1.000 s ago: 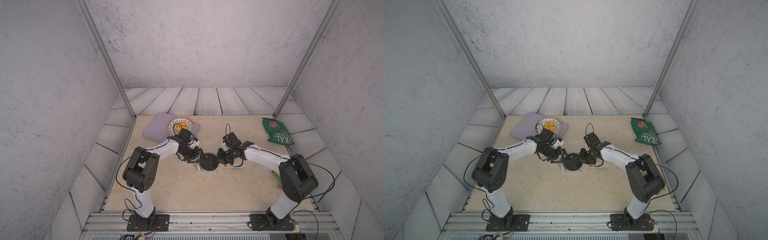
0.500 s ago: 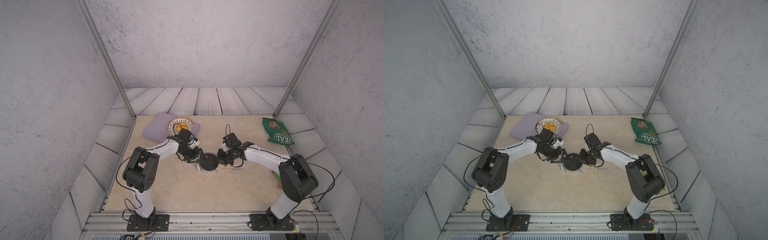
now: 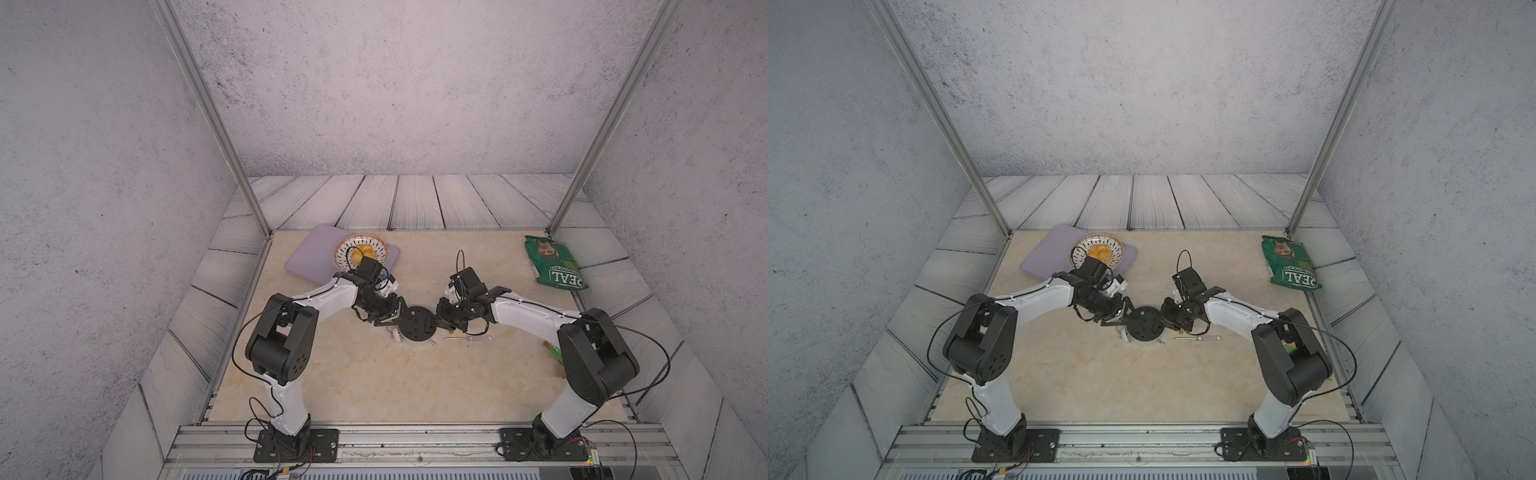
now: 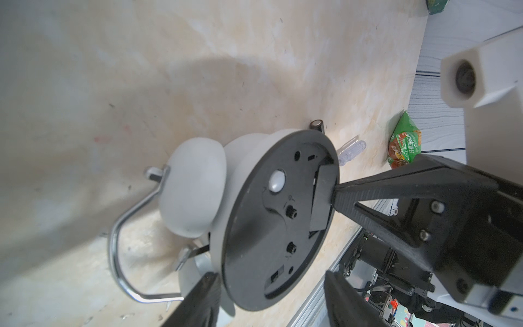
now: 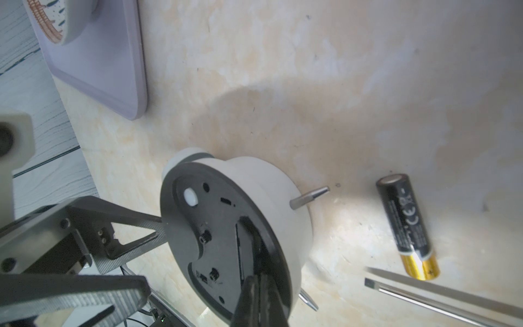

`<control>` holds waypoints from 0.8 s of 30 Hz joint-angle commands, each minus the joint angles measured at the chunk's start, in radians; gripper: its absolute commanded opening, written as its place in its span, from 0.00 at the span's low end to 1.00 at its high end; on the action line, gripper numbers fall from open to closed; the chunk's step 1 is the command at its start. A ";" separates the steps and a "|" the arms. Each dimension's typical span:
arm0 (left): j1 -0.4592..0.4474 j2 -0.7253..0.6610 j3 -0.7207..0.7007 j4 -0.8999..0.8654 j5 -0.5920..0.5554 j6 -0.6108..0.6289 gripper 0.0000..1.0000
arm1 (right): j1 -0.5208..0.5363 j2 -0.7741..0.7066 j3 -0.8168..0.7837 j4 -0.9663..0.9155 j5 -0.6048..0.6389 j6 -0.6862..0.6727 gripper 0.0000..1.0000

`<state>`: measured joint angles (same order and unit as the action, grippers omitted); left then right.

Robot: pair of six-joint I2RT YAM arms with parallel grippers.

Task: Remove the battery from the alarm
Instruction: Install the cover on the alarm.

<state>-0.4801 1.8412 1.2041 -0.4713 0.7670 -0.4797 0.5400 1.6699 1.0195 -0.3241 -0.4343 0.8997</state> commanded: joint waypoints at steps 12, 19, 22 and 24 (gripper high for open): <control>-0.014 0.006 -0.013 -0.001 0.023 -0.004 0.64 | 0.001 -0.029 -0.003 0.026 -0.053 0.031 0.00; -0.014 0.006 -0.013 -0.002 0.023 -0.005 0.64 | 0.001 -0.021 0.006 -0.024 -0.038 -0.036 0.00; -0.014 0.005 -0.013 -0.001 0.023 -0.005 0.64 | 0.002 -0.022 -0.006 -0.020 -0.042 -0.047 0.00; -0.014 0.006 -0.014 -0.001 0.022 -0.006 0.64 | 0.003 -0.024 -0.013 -0.009 -0.049 -0.050 0.00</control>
<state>-0.4801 1.8412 1.2015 -0.4713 0.7666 -0.4801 0.5354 1.6661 1.0195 -0.3290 -0.4572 0.8768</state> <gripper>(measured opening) 0.638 0.054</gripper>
